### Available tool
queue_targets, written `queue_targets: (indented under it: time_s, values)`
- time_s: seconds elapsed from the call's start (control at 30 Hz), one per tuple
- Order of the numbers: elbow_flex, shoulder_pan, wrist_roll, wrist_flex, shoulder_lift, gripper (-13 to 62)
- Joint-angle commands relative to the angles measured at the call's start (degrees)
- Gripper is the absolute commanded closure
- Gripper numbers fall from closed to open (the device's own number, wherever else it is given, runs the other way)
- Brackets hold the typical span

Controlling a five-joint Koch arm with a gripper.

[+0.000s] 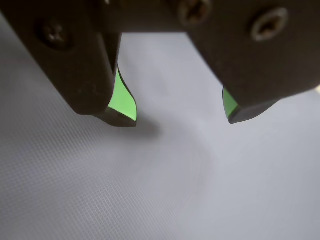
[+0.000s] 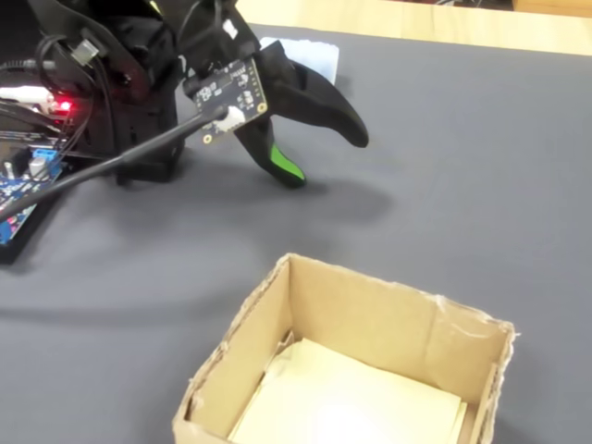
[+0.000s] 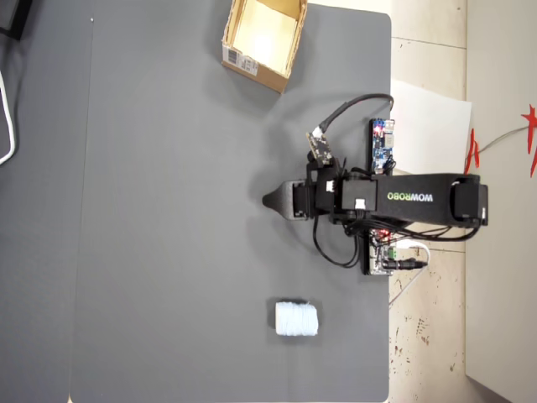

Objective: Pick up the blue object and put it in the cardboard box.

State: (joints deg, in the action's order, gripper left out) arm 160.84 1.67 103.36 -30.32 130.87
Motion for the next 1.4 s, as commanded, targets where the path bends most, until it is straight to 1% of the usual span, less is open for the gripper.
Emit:
queue_targets:
  time_s: [0.0,0.27,0.4,0.6,0.67,0.83,0.87,1.0,1.13,1.23,1.37]
  values:
    - [-1.41,-0.88,4.31,-6.42,4.83,16.3]
    - [-11.6,-10.28,11.07,-13.01,4.83,16.3]
    - [-19.78,-18.19,15.47,-16.88,4.31,16.3]
    - [-25.4,-26.37,26.28,-18.81,1.67,16.3]
    - [-27.69,-30.06,30.23,-18.37,-1.14,16.3]
    - [-35.33,-36.65,30.59,-18.46,-9.05,16.3]
    - [-38.23,-38.85,30.76,-18.72,-12.22,16.3]
    - [-39.73,-42.36,32.34,-19.86,-16.17,16.4]
    - [-40.69,-51.86,31.73,-21.97,-21.53,16.5]
    - [-42.19,-55.63,30.5,-21.18,-25.58,16.5]
    - [-43.86,-57.83,27.95,-20.3,-29.71,16.4]
